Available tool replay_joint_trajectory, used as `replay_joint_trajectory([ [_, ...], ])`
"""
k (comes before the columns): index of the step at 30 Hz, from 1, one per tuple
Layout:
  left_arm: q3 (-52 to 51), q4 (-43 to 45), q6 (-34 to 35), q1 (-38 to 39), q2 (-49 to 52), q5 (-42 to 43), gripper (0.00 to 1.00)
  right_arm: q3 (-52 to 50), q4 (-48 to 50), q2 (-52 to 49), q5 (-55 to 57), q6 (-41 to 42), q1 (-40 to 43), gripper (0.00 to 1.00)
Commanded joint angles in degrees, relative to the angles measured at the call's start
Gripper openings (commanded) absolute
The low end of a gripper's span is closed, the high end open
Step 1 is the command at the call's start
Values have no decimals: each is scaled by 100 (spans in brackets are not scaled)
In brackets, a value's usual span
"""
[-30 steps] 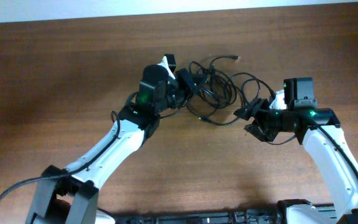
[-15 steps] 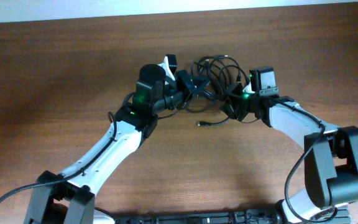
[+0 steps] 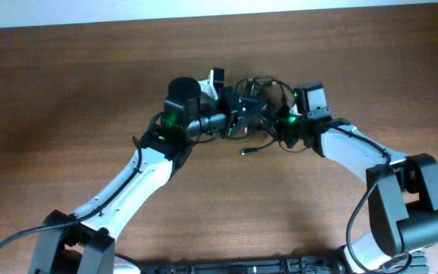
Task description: Untangle cables
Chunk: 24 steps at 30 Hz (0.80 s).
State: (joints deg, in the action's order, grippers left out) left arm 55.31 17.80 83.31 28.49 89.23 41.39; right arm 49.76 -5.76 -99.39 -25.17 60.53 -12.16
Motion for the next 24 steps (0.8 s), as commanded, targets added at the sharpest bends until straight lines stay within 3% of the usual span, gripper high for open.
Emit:
replay_joint_trajectory([
  [1, 111, -715, -1064, -35, -151, 160, 0, -2, -249, -9, 234, -1126, 22, 4],
  [3, 111, -1261, -1711, -212, -151, 83, 0, 9, -190, 4, 229, -1126, 195, 9],
  [6, 111, -1491, -2114, -315, -151, 81, 0, 9, 254, 2, -76, -1121, 260, 39],
  [10, 111, -2055, -2522, -315, -151, -72, 0, 7, -199, -9, -63, -1121, -116, 40],
  [14, 111, -2096, -2710, -317, -151, -94, 0, 7, -1163, -11, 557, -1099, -319, 40],
  [19, 111, -2164, -2951, -317, -151, -186, 0, 7, -1565, -11, 699, -1099, -319, 40],
  [24, 111, -2474, -3357, -315, -151, -549, 0, 55, -1349, 37, -186, -1381, -308, 45],
])
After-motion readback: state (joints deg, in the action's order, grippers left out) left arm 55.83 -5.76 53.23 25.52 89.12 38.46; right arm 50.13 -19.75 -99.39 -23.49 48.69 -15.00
